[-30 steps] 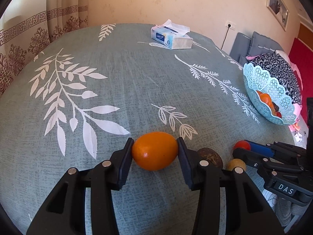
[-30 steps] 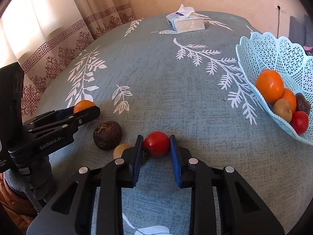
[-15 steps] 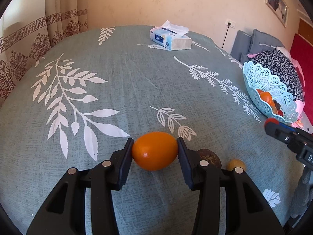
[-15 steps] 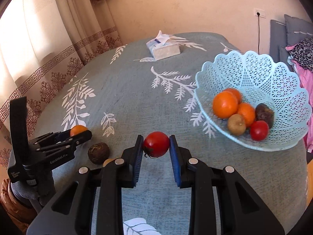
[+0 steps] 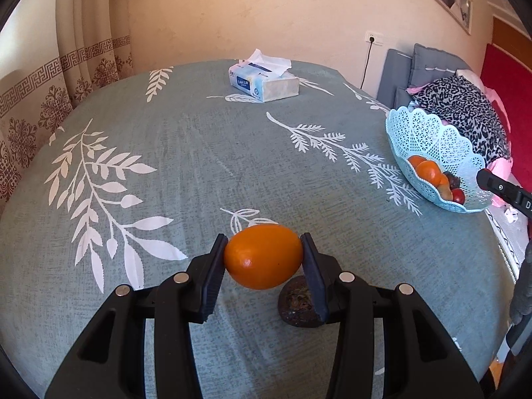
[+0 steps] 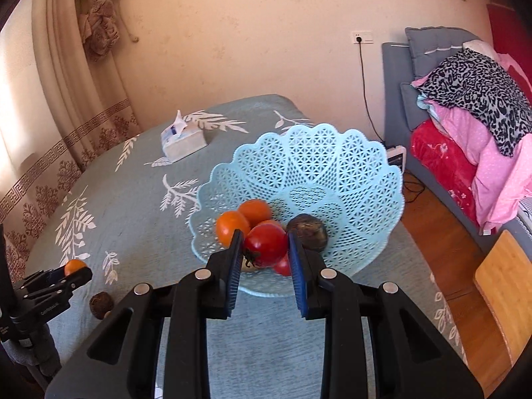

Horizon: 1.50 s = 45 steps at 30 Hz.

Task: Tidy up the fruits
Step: 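Drop the tomato into the basket with the right tool while the left tool carries the orange, then lower the large orange into the basket and open the left tool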

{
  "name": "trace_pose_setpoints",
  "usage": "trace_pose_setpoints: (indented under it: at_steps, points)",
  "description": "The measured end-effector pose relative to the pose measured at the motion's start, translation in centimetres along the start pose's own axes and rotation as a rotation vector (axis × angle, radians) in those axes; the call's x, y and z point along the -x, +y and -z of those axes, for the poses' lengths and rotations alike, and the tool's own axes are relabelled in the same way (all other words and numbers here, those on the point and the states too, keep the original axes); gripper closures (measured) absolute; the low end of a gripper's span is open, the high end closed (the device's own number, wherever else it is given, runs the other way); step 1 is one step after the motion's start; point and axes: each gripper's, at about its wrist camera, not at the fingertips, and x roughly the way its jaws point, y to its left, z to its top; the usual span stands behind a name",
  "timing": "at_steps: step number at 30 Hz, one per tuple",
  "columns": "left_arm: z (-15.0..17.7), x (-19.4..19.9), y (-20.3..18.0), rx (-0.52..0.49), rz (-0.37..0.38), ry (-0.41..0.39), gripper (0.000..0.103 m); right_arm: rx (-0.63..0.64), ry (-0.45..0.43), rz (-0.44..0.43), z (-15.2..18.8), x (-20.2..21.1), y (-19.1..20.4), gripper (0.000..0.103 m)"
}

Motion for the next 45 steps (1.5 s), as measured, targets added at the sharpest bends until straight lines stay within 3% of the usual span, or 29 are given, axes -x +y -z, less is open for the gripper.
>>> trace_pose_setpoints:
  at_steps: [2, 4, 6, 12, 19, 29, 37, 39, 40, 41, 45]
  points:
    - [-0.3, 0.0, -0.7, -0.014, 0.008, -0.005, 0.058, -0.004, -0.017, 0.042, 0.0, -0.1, -0.8, 0.073]
    - [-0.7, 0.0, -1.5, -0.030, 0.017, -0.012, 0.058, -0.013, -0.039, 0.064, 0.1, 0.2, -1.6, 0.059]
    - [-1.2, 0.1, -2.3, -0.046, 0.026, -0.019, 0.058, -0.033, -0.057, 0.073, 0.2, 0.3, -2.3, 0.055]
    - [-2.9, 0.1, -5.3, -0.099, 0.067, -0.046, 0.058, -0.056, -0.138, 0.127, 0.5, 1.7, -3.8, 0.055]
    - [-5.3, -0.3, -10.1, -0.167, 0.147, -0.070, 0.058, -0.067, -0.219, 0.211, 1.3, 2.8, -4.8, 0.048]
    - [-7.8, -3.2, -16.5, -0.235, 0.259, -0.039, 0.058, -0.146, -0.220, 0.199, 2.5, 2.7, -6.2, 0.042]
    - [-9.0, -5.5, -19.8, -0.261, 0.293, -0.008, 0.058, -0.174, -0.226, 0.177, 3.0, 3.0, -6.8, 0.041]
    - [-9.3, -5.7, -20.3, -0.254, 0.301, -0.010, 0.053, -0.178, -0.229, 0.173, 3.0, 3.0, -6.8, 0.040]
    - [-9.4, -5.5, -20.4, -0.248, 0.306, -0.023, 0.042, -0.181, -0.232, 0.170, 3.1, 3.1, -6.9, 0.035]
    - [-9.5, -5.3, -20.4, -0.243, 0.305, -0.043, 0.038, -0.185, -0.237, 0.167, 3.1, 3.2, -6.9, 0.035]
    - [-9.7, -4.8, -20.0, -0.239, 0.283, -0.053, 0.037, -0.194, -0.243, 0.160, 3.4, 3.4, -7.1, 0.034]
